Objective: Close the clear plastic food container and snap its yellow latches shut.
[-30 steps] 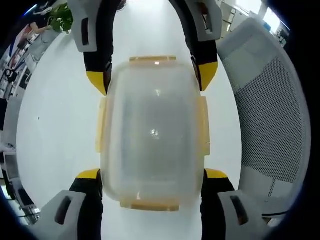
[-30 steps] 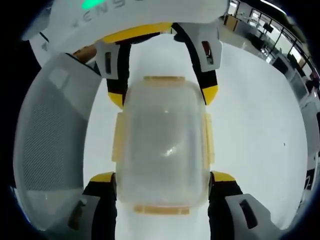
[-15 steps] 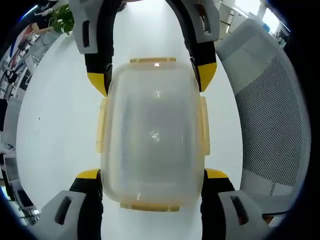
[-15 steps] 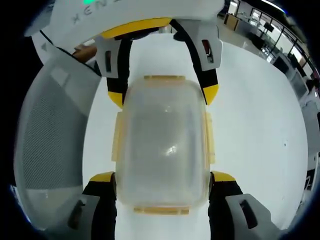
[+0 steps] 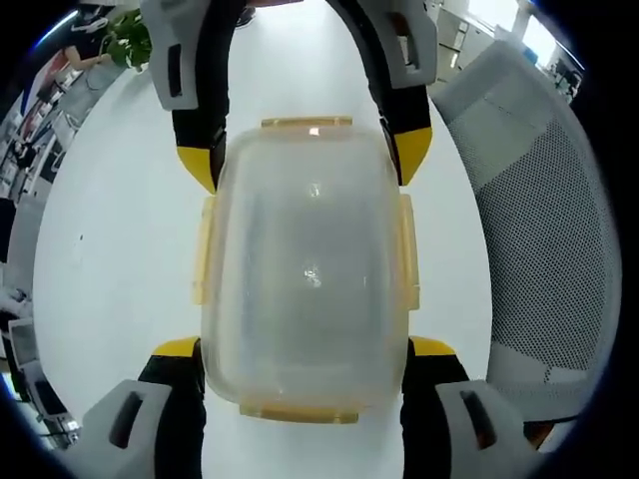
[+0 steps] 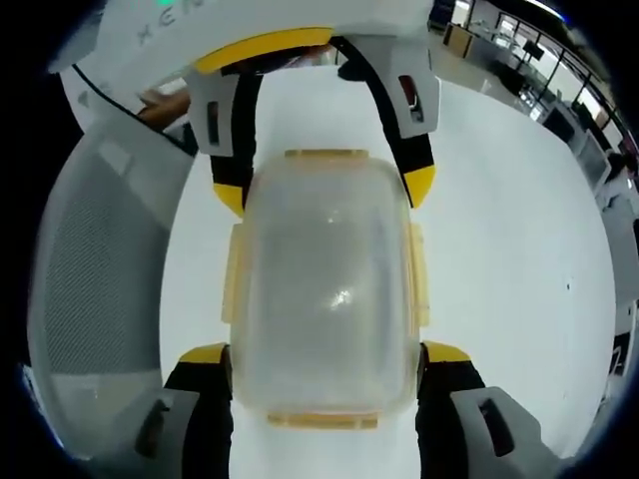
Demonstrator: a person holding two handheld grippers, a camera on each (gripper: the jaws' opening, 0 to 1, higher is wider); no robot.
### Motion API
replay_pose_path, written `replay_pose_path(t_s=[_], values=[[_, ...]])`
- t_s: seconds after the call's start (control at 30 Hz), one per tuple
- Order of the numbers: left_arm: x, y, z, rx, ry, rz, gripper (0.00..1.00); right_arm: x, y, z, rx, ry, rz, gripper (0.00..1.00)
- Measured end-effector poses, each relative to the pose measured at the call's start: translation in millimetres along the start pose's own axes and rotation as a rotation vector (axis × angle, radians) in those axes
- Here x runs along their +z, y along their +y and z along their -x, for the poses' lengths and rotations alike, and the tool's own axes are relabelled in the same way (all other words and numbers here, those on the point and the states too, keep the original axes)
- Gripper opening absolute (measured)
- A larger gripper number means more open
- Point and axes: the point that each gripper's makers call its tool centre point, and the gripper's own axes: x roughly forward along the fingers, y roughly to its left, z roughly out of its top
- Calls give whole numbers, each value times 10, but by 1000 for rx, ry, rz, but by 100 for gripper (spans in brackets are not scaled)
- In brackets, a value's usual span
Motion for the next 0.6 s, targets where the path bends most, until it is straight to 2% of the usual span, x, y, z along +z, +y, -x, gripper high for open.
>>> replay_pose_path(t_s=[0.23, 0.6], values=[[-15, 20, -12, -2, 16, -8, 81, 6, -29, -14, -2, 9, -4, 75], [-18, 104, -26, 1, 6, -3, 81, 5, -111, -21, -7, 8, -8, 75]])
